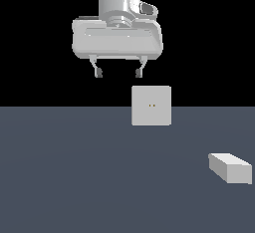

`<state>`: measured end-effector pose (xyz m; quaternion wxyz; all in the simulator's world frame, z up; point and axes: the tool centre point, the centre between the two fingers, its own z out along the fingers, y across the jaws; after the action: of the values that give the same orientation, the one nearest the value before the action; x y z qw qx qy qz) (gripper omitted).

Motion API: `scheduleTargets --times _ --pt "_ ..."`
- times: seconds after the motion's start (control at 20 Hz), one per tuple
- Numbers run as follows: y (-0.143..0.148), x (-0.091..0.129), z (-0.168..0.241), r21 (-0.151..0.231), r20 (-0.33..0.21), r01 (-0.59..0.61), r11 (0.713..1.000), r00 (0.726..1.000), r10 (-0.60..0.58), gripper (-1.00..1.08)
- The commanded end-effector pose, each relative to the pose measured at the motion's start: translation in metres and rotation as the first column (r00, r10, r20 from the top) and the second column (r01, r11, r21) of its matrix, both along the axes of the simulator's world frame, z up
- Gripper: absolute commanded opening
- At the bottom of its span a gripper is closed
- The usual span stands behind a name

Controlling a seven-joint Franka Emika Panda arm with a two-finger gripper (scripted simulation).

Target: Plug the charger into the wall socket.

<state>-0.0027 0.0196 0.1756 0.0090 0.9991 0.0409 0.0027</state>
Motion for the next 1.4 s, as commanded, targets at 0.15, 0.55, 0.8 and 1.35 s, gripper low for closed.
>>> scheduleTargets --times 0.15,0.55,0.8,1.35 --pt "-0.002 -0.001 -0.001 0.000 0.000 0.002 1.000 1.000 -0.002 1.00" --pt "-0.027 -0.017 -0.017 0.003 0.003 0.022 1.000 1.000 -0.022 1.00" --pt "-0.059 -0.039 -0.038 0.006 0.007 0.049 0.999 0.999 -0.049 1.00" --pt "-0.139 -0.096 -0.094 0.014 0.017 0.116 0.993 0.993 -0.117 1.00"
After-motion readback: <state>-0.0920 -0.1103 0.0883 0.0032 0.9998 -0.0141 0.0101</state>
